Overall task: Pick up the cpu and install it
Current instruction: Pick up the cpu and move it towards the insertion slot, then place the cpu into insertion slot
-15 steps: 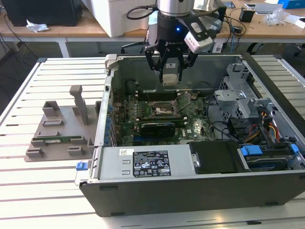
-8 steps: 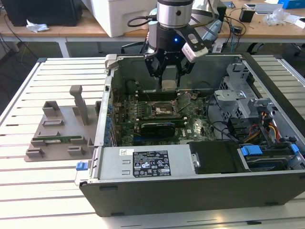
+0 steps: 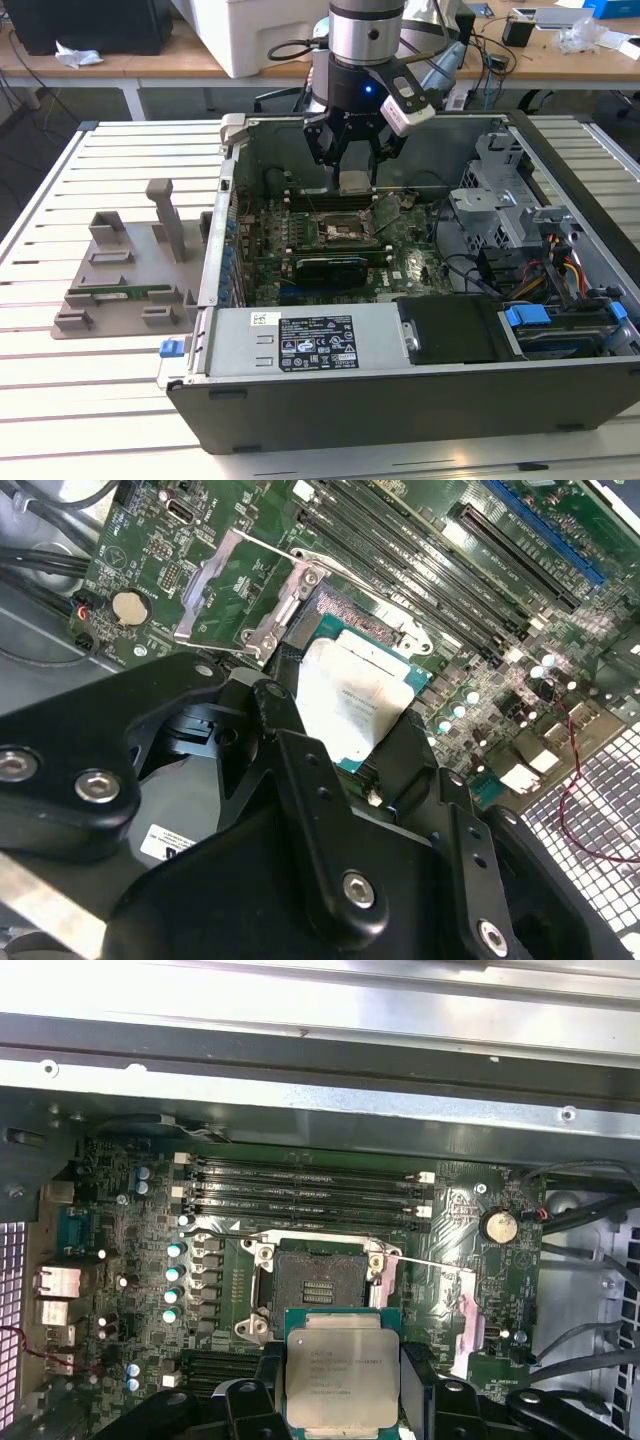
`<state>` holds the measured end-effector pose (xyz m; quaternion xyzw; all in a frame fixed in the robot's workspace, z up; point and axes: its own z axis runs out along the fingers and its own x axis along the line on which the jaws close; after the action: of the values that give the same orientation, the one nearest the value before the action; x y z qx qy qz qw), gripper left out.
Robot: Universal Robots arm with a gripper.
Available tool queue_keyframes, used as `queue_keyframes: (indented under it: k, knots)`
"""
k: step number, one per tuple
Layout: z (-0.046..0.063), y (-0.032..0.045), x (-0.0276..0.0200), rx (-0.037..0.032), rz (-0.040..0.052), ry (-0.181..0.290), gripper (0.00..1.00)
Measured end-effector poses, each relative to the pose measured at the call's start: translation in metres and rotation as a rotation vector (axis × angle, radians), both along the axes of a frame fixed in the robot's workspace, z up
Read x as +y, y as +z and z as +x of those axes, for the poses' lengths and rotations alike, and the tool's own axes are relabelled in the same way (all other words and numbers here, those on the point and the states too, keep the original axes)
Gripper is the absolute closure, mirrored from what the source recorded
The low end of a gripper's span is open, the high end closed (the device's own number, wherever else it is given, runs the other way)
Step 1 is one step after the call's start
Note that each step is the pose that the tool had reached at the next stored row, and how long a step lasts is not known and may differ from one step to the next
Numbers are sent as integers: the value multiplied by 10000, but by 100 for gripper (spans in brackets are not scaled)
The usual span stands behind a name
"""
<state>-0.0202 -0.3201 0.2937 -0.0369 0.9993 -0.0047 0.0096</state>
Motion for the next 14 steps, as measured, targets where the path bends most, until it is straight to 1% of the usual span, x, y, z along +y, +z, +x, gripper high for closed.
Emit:
queue_keyframes:
  k: [6, 7, 9, 14]
  knots:
    - [0, -3, 0, 0, 0, 0, 45]
    - [0, -3, 0, -1, -2, -129, 45]
    - [1, -3, 0, -1, -17, -540, 45]
    - [1, -3, 0, -1, -20, -718, 45]
